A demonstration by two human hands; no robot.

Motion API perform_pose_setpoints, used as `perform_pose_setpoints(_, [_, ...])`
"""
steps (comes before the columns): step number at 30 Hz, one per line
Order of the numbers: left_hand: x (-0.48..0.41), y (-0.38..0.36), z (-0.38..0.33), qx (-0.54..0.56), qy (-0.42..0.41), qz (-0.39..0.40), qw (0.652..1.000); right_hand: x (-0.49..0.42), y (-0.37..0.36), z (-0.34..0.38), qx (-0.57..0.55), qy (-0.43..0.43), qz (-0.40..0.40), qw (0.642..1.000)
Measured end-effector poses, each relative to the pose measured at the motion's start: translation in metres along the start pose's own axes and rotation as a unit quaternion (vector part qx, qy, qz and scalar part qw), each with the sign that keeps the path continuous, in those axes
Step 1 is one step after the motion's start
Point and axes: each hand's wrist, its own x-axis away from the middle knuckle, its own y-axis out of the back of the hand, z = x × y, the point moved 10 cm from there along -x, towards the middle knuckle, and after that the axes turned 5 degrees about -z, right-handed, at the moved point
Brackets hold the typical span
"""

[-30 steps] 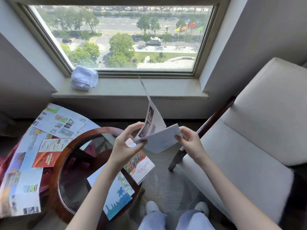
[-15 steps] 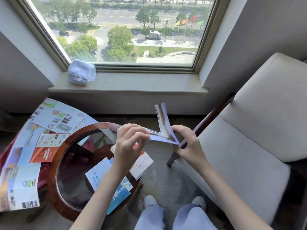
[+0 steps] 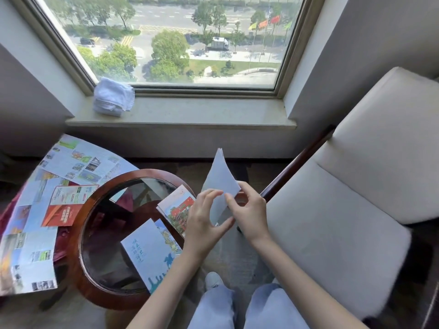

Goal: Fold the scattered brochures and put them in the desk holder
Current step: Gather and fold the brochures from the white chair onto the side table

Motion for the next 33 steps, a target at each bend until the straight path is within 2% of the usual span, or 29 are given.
perform_pose_setpoints(2, [0.000, 0.005, 0.003, 0.004, 0.006, -0.015, 1.000, -0.001, -0.009, 0.009, -0.004, 0.011, 0.008, 1.000])
perform_pose_setpoints(6, [-0.006, 0.030, 0.018, 0.104, 0.077, -0.079, 0.988, -0.003, -0.029, 0.021, -0.035, 0.017, 0.063, 0.997])
perform_pose_setpoints(8, [-0.007, 0.039, 0.034, 0.173, 0.141, -0.087, 0.971, -0.006, -0.035, 0.025, -0.045, 0.023, 0.089, 0.995])
perform_pose_setpoints(10, [-0.007, 0.051, 0.052, 0.243, 0.200, -0.109, 0.943, -0.014, -0.027, 0.018, -0.012, 0.024, 0.059, 0.998])
perform_pose_setpoints(12, [-0.006, 0.061, 0.071, 0.300, 0.248, -0.136, 0.911, -0.019, -0.019, -0.003, 0.033, -0.008, 0.038, 0.999])
perform_pose_setpoints(17, [0.012, 0.071, 0.109, 0.353, 0.333, -0.159, 0.860, 0.000, -0.044, -0.066, 0.061, -0.144, 0.151, 0.976])
perform_pose_setpoints(21, [0.046, 0.060, 0.153, 0.329, 0.428, -0.175, 0.824, 0.005, -0.059, -0.086, 0.106, -0.152, 0.164, 0.969])
perform_pose_setpoints(25, [0.095, 0.023, 0.198, 0.320, 0.552, -0.196, 0.745, -0.002, -0.081, -0.115, 0.198, -0.147, 0.225, 0.943])
perform_pose_setpoints(27, [0.108, 0.009, 0.214, 0.295, 0.580, -0.225, 0.725, -0.003, -0.093, -0.136, 0.218, -0.162, 0.262, 0.926])
perform_pose_setpoints(30, [0.116, -0.002, 0.235, 0.224, 0.598, -0.235, 0.733, -0.009, -0.107, -0.168, 0.220, -0.208, 0.294, 0.907])
perform_pose_setpoints(33, [0.114, -0.019, 0.257, 0.159, 0.607, -0.181, 0.757, -0.025, -0.124, -0.190, 0.239, -0.207, 0.314, 0.895])
